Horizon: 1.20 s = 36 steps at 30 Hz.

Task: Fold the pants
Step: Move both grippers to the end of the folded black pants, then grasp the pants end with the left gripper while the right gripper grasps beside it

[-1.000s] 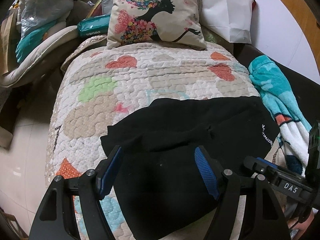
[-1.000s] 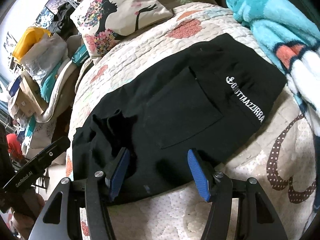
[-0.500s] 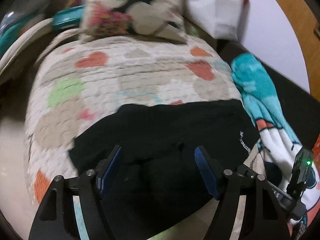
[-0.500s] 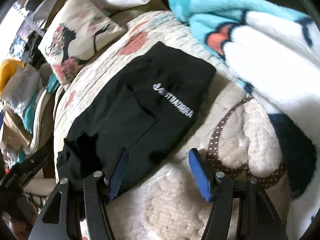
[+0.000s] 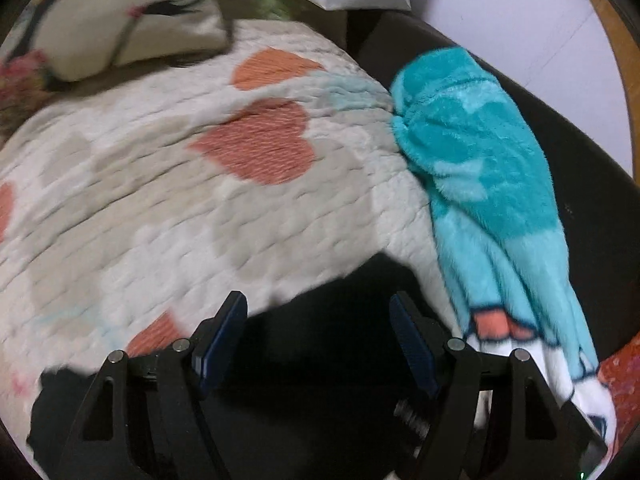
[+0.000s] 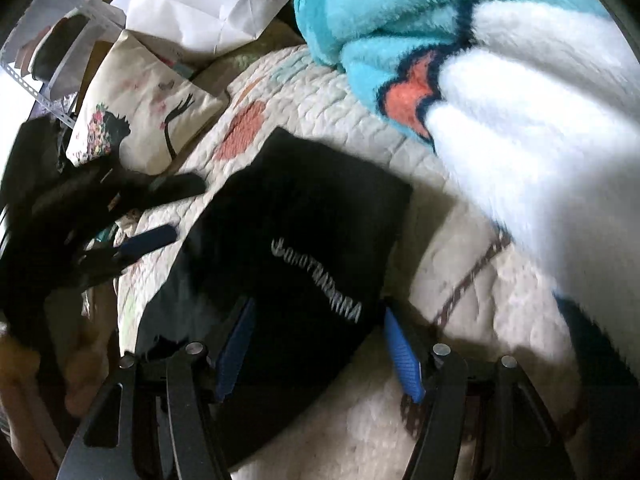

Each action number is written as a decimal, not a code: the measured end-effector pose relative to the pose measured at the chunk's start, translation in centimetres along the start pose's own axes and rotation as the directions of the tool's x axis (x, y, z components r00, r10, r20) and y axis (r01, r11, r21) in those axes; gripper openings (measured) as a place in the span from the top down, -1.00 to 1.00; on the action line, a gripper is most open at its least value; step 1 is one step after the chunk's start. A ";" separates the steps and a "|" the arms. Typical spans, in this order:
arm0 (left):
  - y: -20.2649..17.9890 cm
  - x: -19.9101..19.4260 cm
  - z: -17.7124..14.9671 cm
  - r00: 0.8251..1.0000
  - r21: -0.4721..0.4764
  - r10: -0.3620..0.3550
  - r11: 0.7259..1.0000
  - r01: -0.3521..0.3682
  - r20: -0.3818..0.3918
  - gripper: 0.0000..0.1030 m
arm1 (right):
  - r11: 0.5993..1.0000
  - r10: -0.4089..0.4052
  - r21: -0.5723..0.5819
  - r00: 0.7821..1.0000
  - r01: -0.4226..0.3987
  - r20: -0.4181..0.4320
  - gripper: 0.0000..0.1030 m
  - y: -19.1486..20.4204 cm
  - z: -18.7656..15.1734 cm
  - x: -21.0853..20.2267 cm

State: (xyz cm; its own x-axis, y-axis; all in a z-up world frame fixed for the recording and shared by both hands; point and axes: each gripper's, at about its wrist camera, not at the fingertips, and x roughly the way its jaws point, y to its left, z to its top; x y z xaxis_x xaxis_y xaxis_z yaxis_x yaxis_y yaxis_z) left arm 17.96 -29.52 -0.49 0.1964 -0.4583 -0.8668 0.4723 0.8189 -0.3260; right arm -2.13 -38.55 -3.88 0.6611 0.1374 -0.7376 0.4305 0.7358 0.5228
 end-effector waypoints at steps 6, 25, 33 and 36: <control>-3.2 4.7 1.3 0.995 0.110 -0.008 0.994 0.019 -0.103 -0.48 | 0.999 -0.005 -0.033 0.999 0.007 0.053 -0.33 0.0 1.2 0.8; -1.5 -5.2 -1.2 0.999 0.142 -0.003 0.990 -0.004 0.054 0.59 | 0.992 0.100 -0.089 0.993 -0.094 0.064 0.55 3.5 2.1 -2.7; 1.4 -9.5 -3.2 0.992 0.066 0.001 0.998 -0.010 0.122 0.59 | 0.969 0.140 -0.214 0.987 -0.121 0.079 0.56 7.0 0.9 -4.1; 2.4 -10.5 -3.9 0.991 0.040 0.009 0.999 -0.015 0.134 0.59 | 0.956 0.154 -0.264 0.985 -0.129 0.078 0.56 8.1 0.1 -4.6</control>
State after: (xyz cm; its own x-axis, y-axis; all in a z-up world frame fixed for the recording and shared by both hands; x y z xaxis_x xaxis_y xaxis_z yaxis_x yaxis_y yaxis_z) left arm 13.70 -21.36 6.33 0.3142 -0.4931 -0.8113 0.5034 0.8110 -0.2980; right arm -1.61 -33.30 3.77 0.7654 0.1973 -0.6126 0.1639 0.8607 0.4819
